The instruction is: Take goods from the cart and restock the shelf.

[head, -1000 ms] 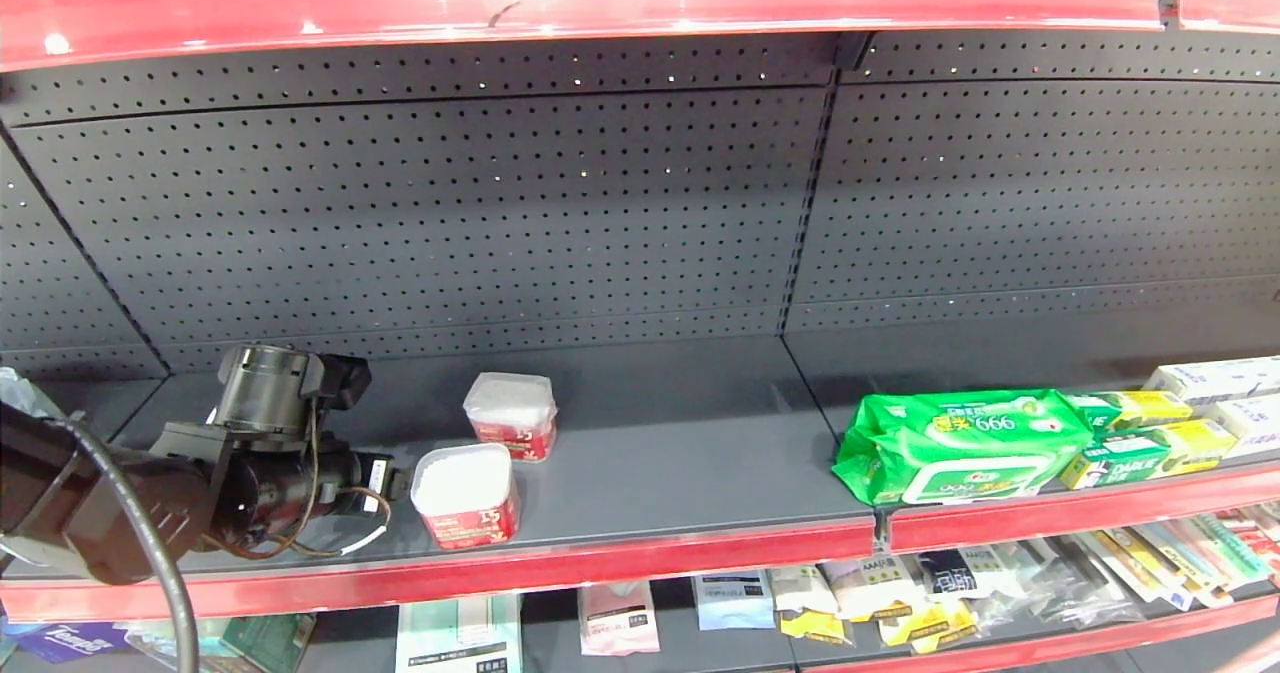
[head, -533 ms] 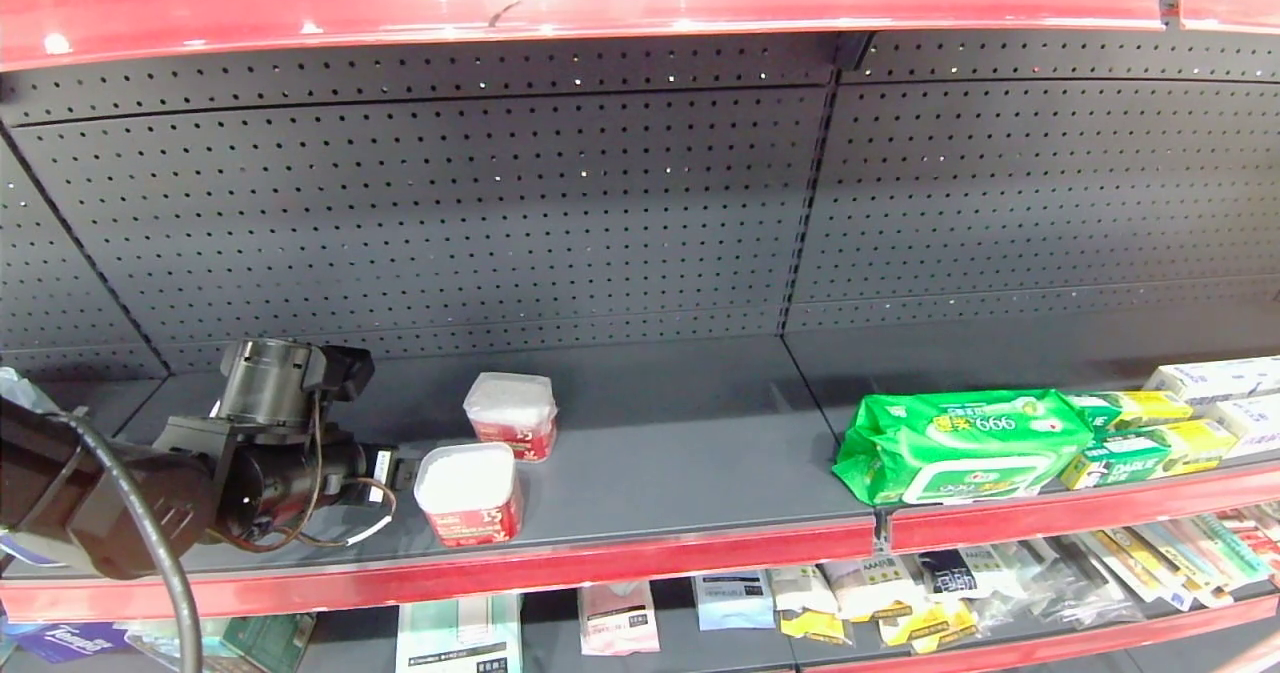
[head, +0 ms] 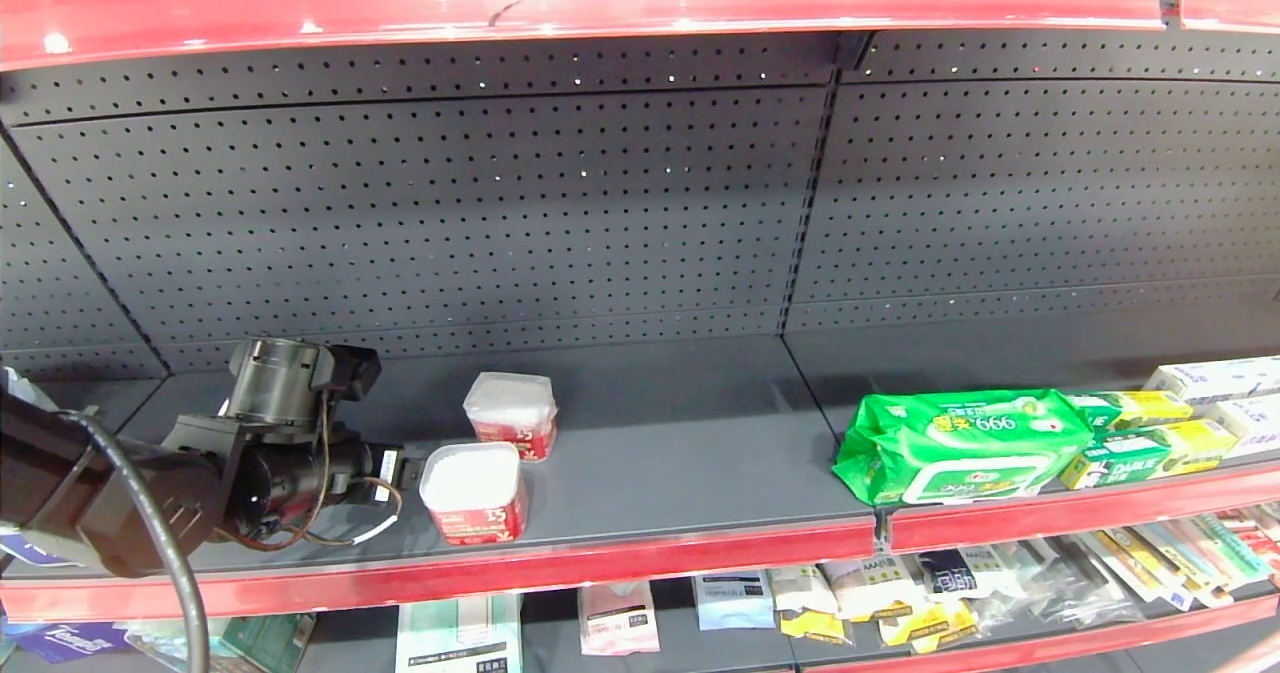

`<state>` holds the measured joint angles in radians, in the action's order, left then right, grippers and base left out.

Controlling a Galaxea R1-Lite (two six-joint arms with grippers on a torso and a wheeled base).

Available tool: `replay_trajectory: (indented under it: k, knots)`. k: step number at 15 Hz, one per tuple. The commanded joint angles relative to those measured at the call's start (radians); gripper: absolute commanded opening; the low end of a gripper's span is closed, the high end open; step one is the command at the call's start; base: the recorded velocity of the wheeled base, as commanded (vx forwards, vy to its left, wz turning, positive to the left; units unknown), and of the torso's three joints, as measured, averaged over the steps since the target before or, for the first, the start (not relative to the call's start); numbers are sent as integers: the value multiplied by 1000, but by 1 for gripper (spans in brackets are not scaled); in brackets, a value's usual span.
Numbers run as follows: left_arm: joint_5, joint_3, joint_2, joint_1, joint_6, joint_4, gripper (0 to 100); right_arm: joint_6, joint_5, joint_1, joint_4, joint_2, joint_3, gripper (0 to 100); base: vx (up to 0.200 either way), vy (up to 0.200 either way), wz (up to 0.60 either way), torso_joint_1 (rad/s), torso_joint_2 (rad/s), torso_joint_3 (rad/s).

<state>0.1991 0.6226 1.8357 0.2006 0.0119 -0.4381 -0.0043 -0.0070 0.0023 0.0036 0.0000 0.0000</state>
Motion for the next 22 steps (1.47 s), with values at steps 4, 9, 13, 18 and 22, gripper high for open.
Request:
replay_trajectory:
  k: [4, 9, 13, 18, 22]
  knots:
    - [2, 13, 16, 13, 0, -1, 100, 0, -1, 1, -1, 2, 0, 100, 0, 0, 0, 0, 0, 0]
    - [2, 14, 19, 19, 0, -1, 100, 0, -1, 1, -1, 2, 0, 100, 0, 0, 0, 0, 0, 0]
    - [2, 14, 19, 22, 0, 1, 100, 0, 1, 1, -1, 2, 0, 100, 0, 0, 0, 0, 0, 0]
    - [2, 13, 20, 23, 0, 1, 100, 0, 1, 1, 1, 2, 0, 100, 0, 0, 0, 0, 0, 0]
    - [2, 14, 22, 22, 0, -1, 100, 0, 1, 1, -1, 2, 0, 100, 0, 0, 0, 0, 0, 0]
